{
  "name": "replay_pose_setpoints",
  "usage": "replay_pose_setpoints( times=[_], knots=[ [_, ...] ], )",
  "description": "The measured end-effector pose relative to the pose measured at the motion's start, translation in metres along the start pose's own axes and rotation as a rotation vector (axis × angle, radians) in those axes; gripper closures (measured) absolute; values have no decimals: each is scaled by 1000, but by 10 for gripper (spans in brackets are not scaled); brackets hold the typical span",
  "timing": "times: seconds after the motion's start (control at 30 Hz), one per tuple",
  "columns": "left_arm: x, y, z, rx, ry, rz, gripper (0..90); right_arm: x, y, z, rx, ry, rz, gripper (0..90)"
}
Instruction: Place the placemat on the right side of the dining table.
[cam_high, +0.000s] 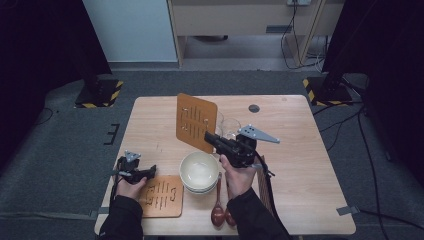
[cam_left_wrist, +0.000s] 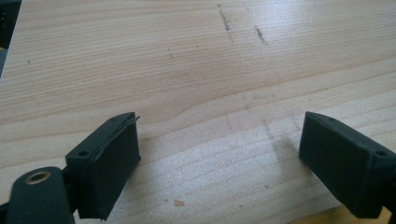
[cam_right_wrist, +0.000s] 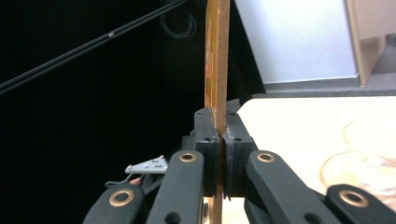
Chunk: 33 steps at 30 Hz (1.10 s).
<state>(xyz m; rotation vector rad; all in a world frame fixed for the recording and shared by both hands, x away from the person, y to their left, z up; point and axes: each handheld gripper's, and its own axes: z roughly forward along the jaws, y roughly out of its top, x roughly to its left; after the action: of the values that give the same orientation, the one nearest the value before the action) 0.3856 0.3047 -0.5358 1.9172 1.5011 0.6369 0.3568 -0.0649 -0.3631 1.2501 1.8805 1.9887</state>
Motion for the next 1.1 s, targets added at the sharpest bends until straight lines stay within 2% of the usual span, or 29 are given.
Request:
replay_pose_setpoints(
  times=[0.23, 0.67, 1.1],
  knots=[
    [0, 0, 0, 3, 6, -4, 98, -18, 13, -17, -30, -47, 13, 873],
    [1, 1, 3, 29, 19, -16, 0, -50, 30, -48, -63, -150, 14, 873],
    [1, 1, 3, 30, 19, -16, 0, -80, 38, -82, -86, -232, 29, 873]
  ],
)
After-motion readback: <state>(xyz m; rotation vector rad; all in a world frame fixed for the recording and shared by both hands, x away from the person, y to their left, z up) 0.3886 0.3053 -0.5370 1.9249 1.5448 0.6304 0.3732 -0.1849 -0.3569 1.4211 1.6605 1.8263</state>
